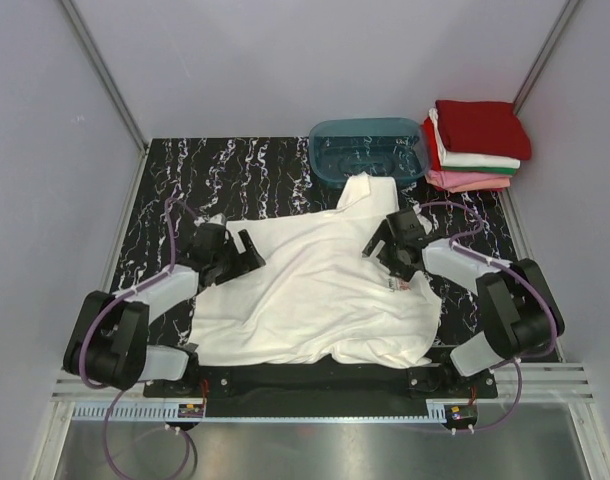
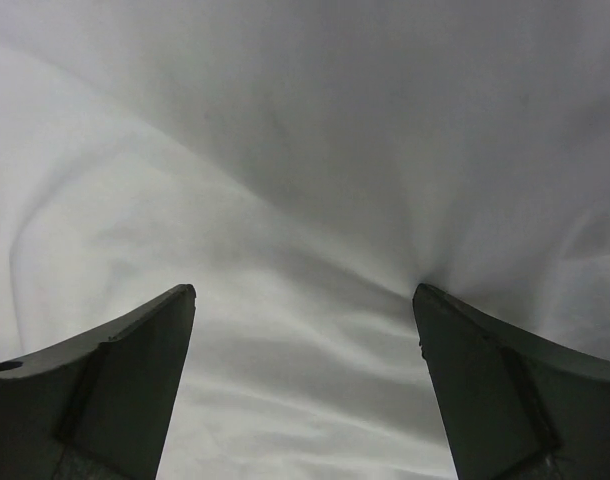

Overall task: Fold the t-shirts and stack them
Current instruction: Flatten the tshirt out

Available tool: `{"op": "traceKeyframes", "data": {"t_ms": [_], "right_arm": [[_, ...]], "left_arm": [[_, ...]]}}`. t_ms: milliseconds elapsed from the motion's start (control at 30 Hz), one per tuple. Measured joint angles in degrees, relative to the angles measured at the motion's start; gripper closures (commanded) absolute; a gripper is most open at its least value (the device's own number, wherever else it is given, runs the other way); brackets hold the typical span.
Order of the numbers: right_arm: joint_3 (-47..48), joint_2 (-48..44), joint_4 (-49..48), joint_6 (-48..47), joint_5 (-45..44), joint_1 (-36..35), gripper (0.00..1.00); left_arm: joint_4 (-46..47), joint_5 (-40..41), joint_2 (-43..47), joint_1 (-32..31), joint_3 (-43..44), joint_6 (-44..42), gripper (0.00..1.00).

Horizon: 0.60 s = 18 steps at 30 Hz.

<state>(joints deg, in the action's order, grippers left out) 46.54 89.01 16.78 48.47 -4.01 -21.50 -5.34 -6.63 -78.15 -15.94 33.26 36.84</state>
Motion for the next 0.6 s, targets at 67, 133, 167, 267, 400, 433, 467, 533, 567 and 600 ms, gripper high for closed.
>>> {"op": "traceKeyframes", "data": {"t_ms": [67, 133, 167, 267, 400, 433, 467, 533, 567, 600], "right_arm": [[-1.99, -1.95, -0.11, 1.68, -0.13, -0.92, 0.0], [-4.17, -4.26, -0.15, 3.93, -0.66, -2.19, 0.0], [-5.38, -5.46, -0.28, 5.01, -0.92, -2.95, 0.0], [-7.69, -8.22, 0.11, 7.65, -1.27, -5.03, 0.0], [-9.07, -10.62, 2.08, 10.64, -2.05, -7.54, 0.0], [-9.46, -11.47, 3.26, 11.52, -2.49, -8.48, 0.0], [-9.79, -12.41, 4.94, 12.33, -2.71, -9.46, 0.0], [-10.4, -14.38, 8.48, 13.7, -2.95, -10.99, 0.0], [-10.73, -15.43, 10.78, 14.23, -3.04, -11.5, 0.0], [-10.91, -16.35, 13.2, 14.43, -3.19, -11.72, 0.0]], "left_arm": [[1.01, -0.48, 2.34, 0.0, -2.29, 0.39, 0.04], [1.22, -0.96, 4.17, -0.02, -3.87, 0.72, 0.04], [1.29, -1.09, 4.74, -0.02, -4.33, 0.81, 0.04], [0.76, -1.36, 7.13, -0.13, -5.97, 1.31, 0.04], [-1.38, -1.07, 10.64, -1.14, -7.67, 2.38, 0.04], [-2.16, -0.9, 11.43, -1.79, -7.98, 2.71, 0.04], [-2.84, -0.83, 12.24, -2.6, -8.28, 3.1, 0.04], [-4.35, -0.66, 13.55, -3.96, -8.63, 3.87, 0.04], [-5.31, -0.66, 14.16, -4.42, -8.68, 4.26, 0.04], [-6.16, -0.66, 14.6, -4.7, -8.7, 4.5, 0.04]]}}
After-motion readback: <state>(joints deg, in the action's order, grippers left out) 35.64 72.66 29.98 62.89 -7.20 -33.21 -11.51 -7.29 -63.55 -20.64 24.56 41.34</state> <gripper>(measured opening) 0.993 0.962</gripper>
